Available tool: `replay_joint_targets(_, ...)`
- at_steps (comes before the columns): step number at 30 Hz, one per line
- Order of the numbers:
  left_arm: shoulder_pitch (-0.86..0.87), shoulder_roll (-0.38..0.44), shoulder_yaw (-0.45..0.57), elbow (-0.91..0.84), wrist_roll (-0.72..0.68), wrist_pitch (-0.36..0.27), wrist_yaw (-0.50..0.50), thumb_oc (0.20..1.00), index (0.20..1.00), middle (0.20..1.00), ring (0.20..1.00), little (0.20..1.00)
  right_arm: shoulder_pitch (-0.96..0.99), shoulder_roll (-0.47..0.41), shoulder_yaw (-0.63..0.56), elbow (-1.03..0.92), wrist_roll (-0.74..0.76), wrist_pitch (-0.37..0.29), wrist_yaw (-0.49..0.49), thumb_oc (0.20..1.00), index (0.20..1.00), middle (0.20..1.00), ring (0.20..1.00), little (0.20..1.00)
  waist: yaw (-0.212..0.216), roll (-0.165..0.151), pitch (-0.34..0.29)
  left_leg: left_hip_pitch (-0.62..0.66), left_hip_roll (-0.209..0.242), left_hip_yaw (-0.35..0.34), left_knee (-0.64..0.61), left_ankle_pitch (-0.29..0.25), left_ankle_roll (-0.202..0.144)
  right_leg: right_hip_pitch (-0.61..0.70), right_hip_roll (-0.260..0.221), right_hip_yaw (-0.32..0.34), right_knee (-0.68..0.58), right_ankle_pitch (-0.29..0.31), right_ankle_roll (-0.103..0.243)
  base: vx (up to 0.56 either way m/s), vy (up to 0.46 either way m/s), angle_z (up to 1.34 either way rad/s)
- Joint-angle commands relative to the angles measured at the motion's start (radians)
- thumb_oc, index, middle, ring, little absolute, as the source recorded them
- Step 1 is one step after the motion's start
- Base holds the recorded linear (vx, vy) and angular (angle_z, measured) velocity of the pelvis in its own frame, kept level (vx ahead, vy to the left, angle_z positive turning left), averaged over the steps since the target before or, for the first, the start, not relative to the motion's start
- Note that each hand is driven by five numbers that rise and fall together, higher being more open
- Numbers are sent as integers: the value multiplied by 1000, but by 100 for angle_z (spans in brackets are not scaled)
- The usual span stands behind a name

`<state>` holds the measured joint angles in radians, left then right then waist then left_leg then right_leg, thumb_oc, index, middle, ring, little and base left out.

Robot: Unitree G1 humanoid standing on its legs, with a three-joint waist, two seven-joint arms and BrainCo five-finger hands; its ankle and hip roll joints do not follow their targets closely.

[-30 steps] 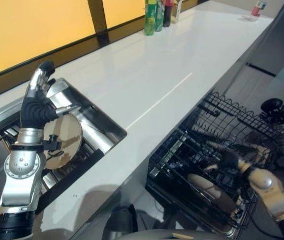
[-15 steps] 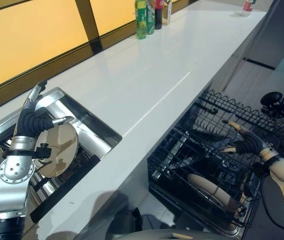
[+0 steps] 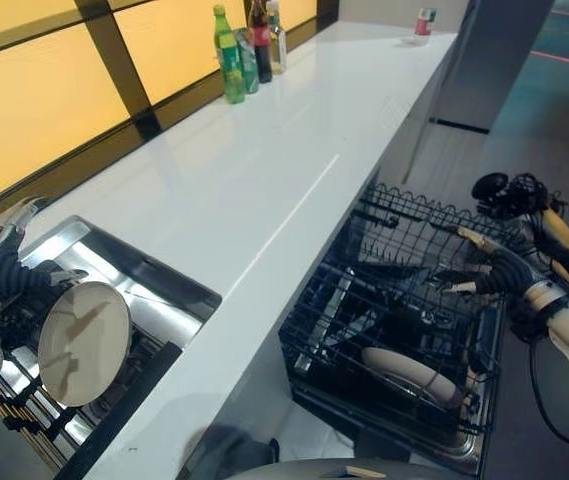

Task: Pick up plates and place into dishwasher.

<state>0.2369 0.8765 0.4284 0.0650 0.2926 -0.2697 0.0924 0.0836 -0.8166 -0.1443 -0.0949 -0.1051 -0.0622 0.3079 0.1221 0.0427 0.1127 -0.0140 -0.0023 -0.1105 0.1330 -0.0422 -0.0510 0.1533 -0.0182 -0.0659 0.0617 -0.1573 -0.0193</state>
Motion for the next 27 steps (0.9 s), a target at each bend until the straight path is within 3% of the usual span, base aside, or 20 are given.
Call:
replay_joint_targets(1,41,91,45,-7,77,-53,63,1000,1000,1000,1000,1000,-57,-69,-16,-43,42,-42,-8,1000,1000,1000,1000,1000,20,1,-27,-165,36,2,-28,169,-61,-9,-5,-43,12,19,36,72,194,17)
replay_joint_targets(8,54,138,-5,17,219,-101,61,1000,1000,1000,1000,1000,-62,-110,-23,-12,77,-45,8,1000,1000,1000,1000,1000,24,2,-15,-159,17,3,-28,137,-60,-12,-33,-79,16,16,44,75,141,10)
replay_joint_targets(16,85,256,-89,-7,289,-129,-97,1000,1000,1000,1000,1000,-63,-159,-6,15,104,-33,-6,1000,1000,1000,1000,1000,38,4,1,-157,-5,-5,-33,105,-55,-13,-70,-117,17,30,69,55,100,15)
replay_joint_targets(27,68,304,-185,22,349,-155,-24,1000,1000,1000,1000,1000,-75,-191,42,36,125,-8,-47,1000,1000,1000,1000,1000,66,8,40,-214,-21,-25,15,108,-56,-20,-86,-151,48,25,77,43,55,13)
